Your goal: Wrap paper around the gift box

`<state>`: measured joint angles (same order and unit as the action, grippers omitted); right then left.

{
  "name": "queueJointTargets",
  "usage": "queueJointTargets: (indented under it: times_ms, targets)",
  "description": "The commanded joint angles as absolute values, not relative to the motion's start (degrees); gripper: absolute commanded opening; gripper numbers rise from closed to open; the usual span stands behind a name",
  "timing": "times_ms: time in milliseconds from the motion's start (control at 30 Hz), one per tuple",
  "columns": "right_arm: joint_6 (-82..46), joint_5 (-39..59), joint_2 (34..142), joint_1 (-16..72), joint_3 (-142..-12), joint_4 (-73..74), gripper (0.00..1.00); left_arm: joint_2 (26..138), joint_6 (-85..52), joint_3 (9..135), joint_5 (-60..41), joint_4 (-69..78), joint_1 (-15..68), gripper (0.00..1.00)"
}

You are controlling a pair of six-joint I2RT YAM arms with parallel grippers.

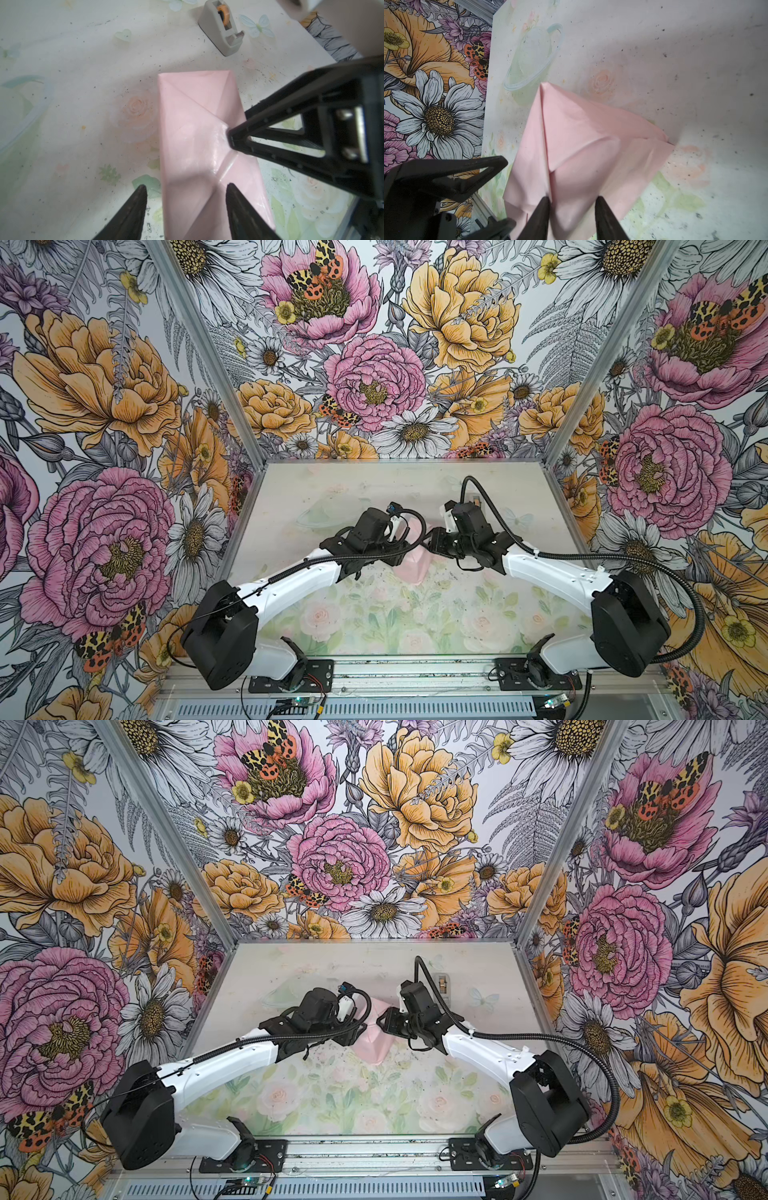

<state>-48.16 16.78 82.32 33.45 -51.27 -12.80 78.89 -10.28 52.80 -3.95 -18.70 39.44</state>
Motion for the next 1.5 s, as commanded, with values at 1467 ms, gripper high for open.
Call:
queueJointTargets:
  times_ms: [1467]
  targets:
    - [-28.7,27.8,76.3,21.1,-49.3,-15.2,0.41,91.0,-20.8,55.8,-26.0,-16.8,27.5,0.59]
